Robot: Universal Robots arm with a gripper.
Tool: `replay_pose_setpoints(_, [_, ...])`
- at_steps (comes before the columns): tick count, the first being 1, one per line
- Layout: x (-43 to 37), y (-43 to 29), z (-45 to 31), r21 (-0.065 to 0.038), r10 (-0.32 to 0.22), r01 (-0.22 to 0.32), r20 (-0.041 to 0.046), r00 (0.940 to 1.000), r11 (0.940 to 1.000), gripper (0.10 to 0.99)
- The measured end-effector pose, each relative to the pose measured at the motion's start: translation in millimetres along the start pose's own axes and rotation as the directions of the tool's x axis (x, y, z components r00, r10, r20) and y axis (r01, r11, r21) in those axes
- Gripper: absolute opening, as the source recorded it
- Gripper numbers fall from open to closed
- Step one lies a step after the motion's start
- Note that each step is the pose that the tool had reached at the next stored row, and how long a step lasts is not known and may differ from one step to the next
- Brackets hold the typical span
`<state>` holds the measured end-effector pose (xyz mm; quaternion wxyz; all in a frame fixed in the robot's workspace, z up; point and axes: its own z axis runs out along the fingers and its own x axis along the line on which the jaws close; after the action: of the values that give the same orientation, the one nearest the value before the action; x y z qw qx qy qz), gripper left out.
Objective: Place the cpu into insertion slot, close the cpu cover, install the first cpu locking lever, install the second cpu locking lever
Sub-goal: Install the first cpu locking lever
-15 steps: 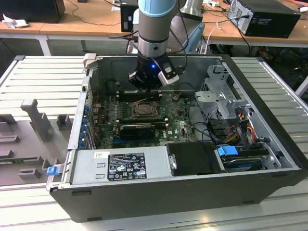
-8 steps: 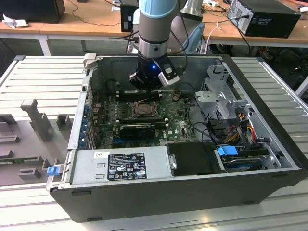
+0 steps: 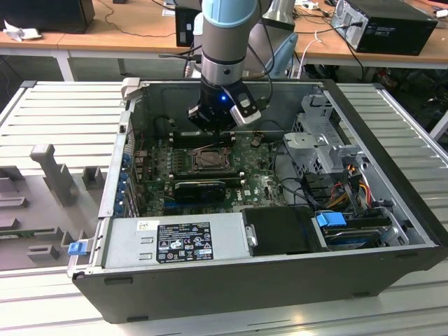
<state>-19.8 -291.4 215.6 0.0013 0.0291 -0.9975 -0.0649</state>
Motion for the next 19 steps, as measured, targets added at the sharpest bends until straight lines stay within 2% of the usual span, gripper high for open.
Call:
replay_pose_setpoints(7, [0.0,-0.8,1.7,0.0,0.002,-0.002,0.0002,1.0,1.0,0.106])
replay_pose_setpoints(13, [-2.0,-1.9,9.4,0.001,0.002,-0.002,0.0002,1.0,1.0,0.106])
replay_pose_setpoints(19, [-2.6,-2.4,11.8,0.01,0.002,-0.002,-0.0005,1.0,0.9999,0.106])
